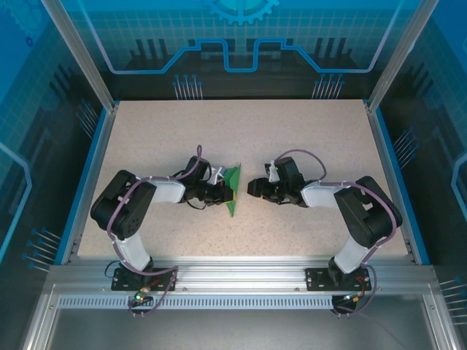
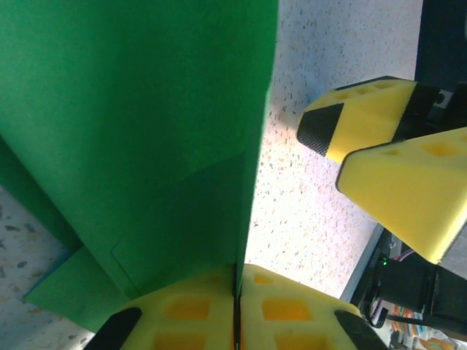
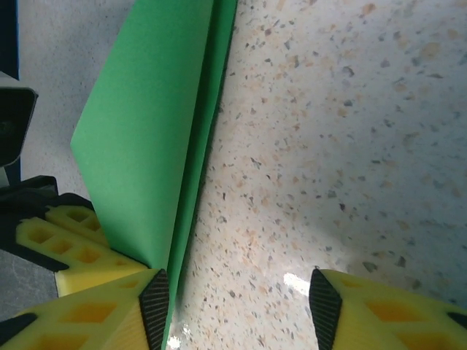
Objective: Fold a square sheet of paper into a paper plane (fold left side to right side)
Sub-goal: Fold the wing for the fifth time at the center of the table.
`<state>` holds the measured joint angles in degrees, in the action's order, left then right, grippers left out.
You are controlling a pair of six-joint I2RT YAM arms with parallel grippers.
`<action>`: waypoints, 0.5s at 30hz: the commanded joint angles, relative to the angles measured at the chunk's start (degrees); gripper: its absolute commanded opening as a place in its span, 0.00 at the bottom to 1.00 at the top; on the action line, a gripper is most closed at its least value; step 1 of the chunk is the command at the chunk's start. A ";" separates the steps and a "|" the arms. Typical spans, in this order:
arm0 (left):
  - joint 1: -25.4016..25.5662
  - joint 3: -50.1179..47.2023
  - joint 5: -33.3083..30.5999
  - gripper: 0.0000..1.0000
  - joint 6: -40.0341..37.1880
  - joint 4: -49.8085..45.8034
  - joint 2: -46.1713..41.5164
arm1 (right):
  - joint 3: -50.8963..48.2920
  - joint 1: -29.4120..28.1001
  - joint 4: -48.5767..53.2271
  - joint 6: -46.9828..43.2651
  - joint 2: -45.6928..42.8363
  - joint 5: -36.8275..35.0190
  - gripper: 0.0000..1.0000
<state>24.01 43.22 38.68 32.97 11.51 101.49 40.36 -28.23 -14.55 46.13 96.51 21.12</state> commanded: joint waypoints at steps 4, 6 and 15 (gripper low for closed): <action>-2.47 -1.68 5.96 0.05 1.54 5.60 2.79 | 3.98 -1.78 -4.93 2.55 3.69 1.72 0.49; -3.06 -1.76 6.70 0.04 1.75 6.40 3.56 | 4.84 -2.12 -4.97 2.75 4.61 1.78 0.49; -5.09 -3.13 8.37 0.02 2.23 8.72 3.98 | 8.58 -3.22 -6.16 3.92 8.77 2.33 0.49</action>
<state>19.99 41.12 44.69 34.63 18.04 104.97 46.98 -30.26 -18.87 49.19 103.55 22.20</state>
